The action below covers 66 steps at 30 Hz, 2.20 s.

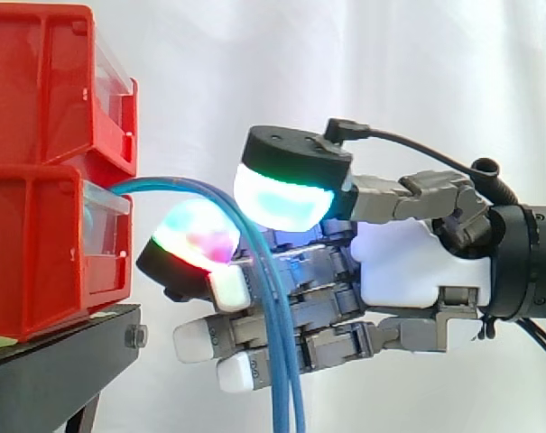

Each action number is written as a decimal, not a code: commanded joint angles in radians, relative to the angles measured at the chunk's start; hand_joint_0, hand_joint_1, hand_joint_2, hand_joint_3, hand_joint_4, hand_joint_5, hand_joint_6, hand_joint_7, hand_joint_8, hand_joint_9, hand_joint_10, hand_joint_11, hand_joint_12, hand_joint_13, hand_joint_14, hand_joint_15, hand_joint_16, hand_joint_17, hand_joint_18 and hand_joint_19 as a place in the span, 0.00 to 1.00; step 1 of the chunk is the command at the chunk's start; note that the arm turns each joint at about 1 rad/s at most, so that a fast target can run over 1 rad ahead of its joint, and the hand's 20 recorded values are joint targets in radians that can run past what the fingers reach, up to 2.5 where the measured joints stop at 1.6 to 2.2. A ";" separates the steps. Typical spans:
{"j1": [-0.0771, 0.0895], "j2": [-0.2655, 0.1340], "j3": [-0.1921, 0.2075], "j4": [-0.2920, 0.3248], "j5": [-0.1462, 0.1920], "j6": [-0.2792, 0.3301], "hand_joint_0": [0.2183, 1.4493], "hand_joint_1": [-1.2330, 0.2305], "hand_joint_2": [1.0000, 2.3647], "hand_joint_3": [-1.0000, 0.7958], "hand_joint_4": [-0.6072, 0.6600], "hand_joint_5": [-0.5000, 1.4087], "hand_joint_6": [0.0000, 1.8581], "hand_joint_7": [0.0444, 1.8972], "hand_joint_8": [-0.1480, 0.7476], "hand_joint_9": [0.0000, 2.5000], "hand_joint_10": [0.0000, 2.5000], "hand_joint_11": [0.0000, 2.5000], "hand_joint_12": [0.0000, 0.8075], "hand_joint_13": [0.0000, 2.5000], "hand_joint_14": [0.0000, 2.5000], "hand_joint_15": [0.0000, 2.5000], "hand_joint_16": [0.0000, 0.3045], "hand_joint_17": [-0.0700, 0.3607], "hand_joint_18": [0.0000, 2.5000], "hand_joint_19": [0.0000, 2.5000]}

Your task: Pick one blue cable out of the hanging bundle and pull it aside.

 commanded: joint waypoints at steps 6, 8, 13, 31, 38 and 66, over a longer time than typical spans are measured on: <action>0.003 0.028 -0.001 -0.074 0.002 0.002 0.29 0.27 0.00 0.28 0.60 0.17 0.47 0.43 0.57 0.37 0.01 0.17 0.45 0.30 0.01 0.13 0.14 0.39 0.25 0.18; 0.003 0.028 -0.001 -0.073 0.003 0.002 0.26 0.29 0.00 0.28 0.60 0.18 0.46 0.44 0.59 0.40 0.01 0.17 0.47 0.31 0.01 0.14 0.15 0.40 0.26 0.18; 0.002 0.027 0.001 -0.065 0.006 -0.004 0.24 0.34 0.00 0.28 0.60 0.19 0.45 0.47 0.60 0.42 0.01 0.17 0.47 0.33 0.01 0.14 0.15 0.41 0.27 0.18; 0.020 -0.045 0.009 0.059 0.035 0.060 0.26 0.35 0.00 0.28 0.61 0.19 0.45 0.49 0.61 0.44 0.01 0.18 0.47 0.34 0.01 0.15 0.15 0.41 0.28 0.20; 0.022 -0.045 0.018 0.051 0.037 0.059 0.25 0.40 0.00 0.28 0.61 0.20 0.43 0.50 0.62 0.46 0.01 0.18 0.49 0.36 0.01 0.15 0.16 0.41 0.29 0.20; -0.012 -0.045 0.079 -0.032 0.031 -0.026 0.32 0.29 0.02 0.44 0.56 0.19 0.46 0.55 0.61 0.45 0.01 0.21 0.47 0.36 0.01 0.16 0.15 0.40 0.29 0.20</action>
